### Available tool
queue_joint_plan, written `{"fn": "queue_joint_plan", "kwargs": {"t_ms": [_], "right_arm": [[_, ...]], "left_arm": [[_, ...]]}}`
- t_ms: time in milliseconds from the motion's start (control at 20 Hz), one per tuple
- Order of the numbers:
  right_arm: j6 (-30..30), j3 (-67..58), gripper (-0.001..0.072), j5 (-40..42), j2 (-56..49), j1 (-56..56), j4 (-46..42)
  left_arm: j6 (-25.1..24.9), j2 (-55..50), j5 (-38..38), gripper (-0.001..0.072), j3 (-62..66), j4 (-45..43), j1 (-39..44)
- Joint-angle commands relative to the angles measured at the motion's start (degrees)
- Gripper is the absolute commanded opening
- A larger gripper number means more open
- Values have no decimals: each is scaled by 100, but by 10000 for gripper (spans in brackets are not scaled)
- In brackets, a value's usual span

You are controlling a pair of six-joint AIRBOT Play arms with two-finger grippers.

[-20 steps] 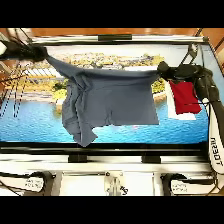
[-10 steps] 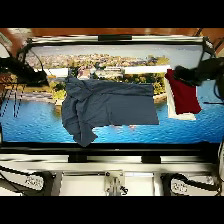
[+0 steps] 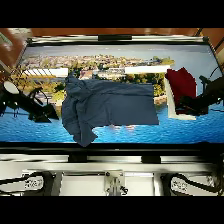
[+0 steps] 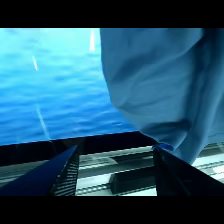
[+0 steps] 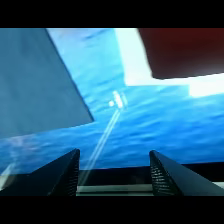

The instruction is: Fold the shirts.

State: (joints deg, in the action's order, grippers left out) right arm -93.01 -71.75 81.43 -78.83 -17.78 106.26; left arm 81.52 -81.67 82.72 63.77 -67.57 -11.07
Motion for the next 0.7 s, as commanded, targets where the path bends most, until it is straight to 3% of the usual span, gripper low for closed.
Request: {"fn": "queue_joint_plan", "kwargs": {"t_ms": [0, 300, 550, 650], "right_arm": [[-133, 225, 546, -262, 11, -57, 588], [-127, 225, 546, -306, 11, -57, 584], [-105, 227, 548, -282, 0, -57, 584], [-59, 343, 548, -304, -63, -57, 623]], "left_arm": [[-269, 166, -682, 537, -970, 334, -26], [-267, 125, -1639, 494, -1211, 774, 52], [-236, -201, -1775, 484, -1209, 844, 254], [-243, -275, -1764, 317, -1209, 938, 254]]}}
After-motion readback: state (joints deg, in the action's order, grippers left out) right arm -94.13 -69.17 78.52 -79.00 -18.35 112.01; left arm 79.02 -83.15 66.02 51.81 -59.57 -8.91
